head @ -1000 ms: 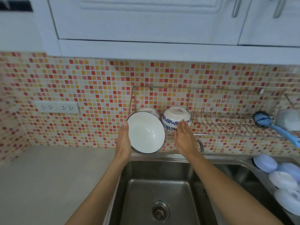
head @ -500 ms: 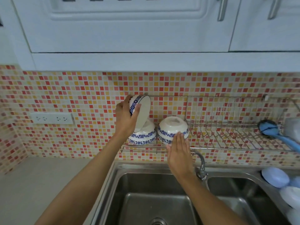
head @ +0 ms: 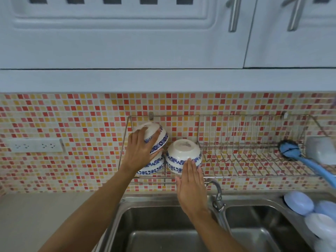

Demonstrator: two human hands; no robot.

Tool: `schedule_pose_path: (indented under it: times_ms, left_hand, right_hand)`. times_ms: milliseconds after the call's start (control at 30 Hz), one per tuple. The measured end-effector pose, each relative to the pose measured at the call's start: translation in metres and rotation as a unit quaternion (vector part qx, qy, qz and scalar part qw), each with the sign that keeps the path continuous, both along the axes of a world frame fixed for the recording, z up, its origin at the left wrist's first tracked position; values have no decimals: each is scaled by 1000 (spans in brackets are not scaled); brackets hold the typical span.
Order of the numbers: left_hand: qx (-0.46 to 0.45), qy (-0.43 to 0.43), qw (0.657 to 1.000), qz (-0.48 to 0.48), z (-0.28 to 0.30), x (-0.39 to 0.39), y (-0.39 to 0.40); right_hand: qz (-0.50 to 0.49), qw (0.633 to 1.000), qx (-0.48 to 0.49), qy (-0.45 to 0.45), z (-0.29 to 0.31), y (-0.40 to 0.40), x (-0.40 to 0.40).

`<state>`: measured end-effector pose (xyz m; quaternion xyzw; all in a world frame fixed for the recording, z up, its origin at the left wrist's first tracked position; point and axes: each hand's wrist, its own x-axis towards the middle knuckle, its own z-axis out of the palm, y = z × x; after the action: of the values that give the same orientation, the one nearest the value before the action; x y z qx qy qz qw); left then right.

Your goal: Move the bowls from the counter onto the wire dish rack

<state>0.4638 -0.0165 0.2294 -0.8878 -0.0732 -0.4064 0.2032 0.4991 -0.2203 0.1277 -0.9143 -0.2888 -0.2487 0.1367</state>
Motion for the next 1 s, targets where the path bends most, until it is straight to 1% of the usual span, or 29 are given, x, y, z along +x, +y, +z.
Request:
schedule_pose_path:
  times_ms: [133,267,467,700,1000]
  left_hand:
    - [0,33,999,1,-6,5,6]
    - [-21,67,998,-8,-17,6,11]
    - [-36,145,988,-38,-25,9,17]
    - [-54,171,983,-38,-25,7,18]
    - [-101,151,982,-59,-29,-6,11]
  right_hand:
    - [0,1000,4,1,1,0,-1]
    - [-4,1000,6,8,0,1,-1]
    - [-7,1000,6,7,1,1,-3]
    - [-13,1000,1,7,2,1,-3]
    - [-19,1000,2,-6,2,1,-6]
